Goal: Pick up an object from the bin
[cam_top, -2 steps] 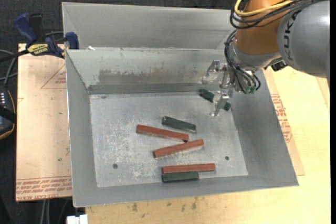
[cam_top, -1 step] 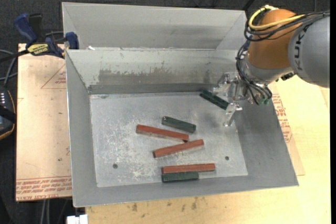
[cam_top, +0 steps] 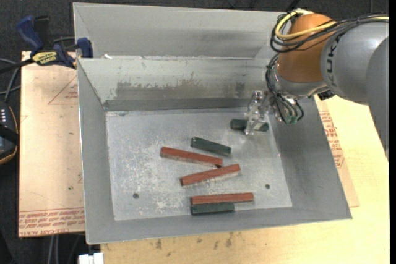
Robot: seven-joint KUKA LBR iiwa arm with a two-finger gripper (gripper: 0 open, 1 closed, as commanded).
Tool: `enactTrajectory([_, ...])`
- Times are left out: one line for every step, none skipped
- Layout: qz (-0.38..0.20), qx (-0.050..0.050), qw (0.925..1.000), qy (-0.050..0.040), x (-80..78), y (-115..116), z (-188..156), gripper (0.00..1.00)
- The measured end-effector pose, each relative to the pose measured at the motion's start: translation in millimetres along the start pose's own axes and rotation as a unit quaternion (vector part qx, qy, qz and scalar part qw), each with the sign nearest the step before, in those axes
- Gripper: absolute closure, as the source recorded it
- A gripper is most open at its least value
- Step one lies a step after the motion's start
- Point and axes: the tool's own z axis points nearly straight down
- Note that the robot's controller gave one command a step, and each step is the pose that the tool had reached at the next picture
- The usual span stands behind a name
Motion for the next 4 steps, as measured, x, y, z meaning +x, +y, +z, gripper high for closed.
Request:
enactTrajectory([0.0, 0.0, 1.0, 0.0, 0.0, 0.0, 0.0, 1.0])
enactTrajectory([-0.076, 0.002, 0.9971, -0.0006, 22.8, 33.3, -2.1, 1.0])
enactTrajectory([-0.076, 0.002, 0.9971, -0.0006, 22.8, 33.3, -2.1, 1.0])
enactTrajectory([-0.096, -0.001, 0.9953, 0.0057, 2.0, 67.0, -169.4, 1.0])
